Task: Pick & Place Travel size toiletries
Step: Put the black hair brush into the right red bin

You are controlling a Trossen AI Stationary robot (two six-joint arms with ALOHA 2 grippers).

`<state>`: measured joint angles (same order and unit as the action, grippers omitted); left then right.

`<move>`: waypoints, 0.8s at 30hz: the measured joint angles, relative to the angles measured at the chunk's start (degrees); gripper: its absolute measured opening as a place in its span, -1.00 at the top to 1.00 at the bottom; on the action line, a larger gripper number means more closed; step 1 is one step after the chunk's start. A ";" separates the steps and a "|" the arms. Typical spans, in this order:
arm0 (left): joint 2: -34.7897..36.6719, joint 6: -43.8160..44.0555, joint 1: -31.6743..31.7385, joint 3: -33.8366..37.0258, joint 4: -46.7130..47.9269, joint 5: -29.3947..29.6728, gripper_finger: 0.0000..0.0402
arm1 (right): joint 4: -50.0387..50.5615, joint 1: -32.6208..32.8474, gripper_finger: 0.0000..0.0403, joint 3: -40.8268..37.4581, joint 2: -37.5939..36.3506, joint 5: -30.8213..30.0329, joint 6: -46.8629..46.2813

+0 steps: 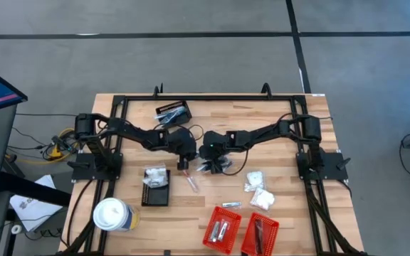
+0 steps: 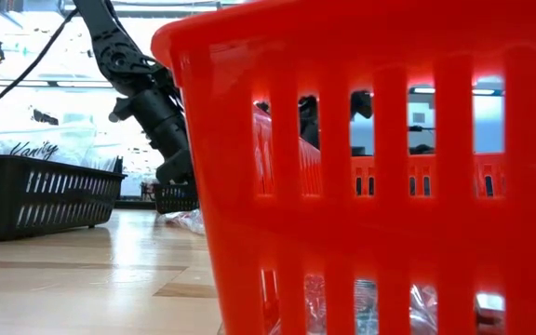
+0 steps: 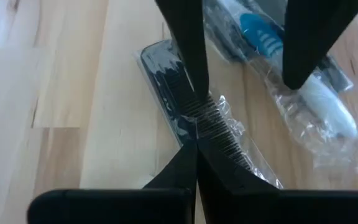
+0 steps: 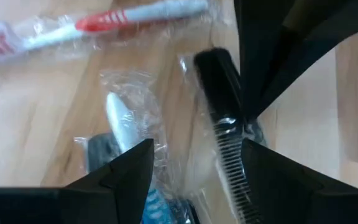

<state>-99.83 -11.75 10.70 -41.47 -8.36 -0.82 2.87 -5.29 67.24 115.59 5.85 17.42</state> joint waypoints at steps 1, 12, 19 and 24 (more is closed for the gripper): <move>0.00 0.06 0.04 0.00 0.07 0.00 0.99 | 0.09 -0.01 -0.17 0.00 0.00 -0.02 0.03; 0.40 -0.24 0.18 0.55 -0.11 -1.54 0.99 | -0.09 -0.01 -0.17 0.00 -0.41 -2.46 0.14; 1.03 -0.30 -0.59 0.57 -1.42 -1.55 0.99 | -0.15 0.01 -0.17 0.00 -0.41 -2.93 0.17; 1.03 -0.24 -0.57 0.57 -2.01 -0.82 0.99 | -0.24 0.01 -0.17 0.00 -0.44 -2.95 0.17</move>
<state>-98.80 -11.99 10.13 -40.91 -10.37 -1.64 2.63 -5.28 67.24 115.15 2.90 17.58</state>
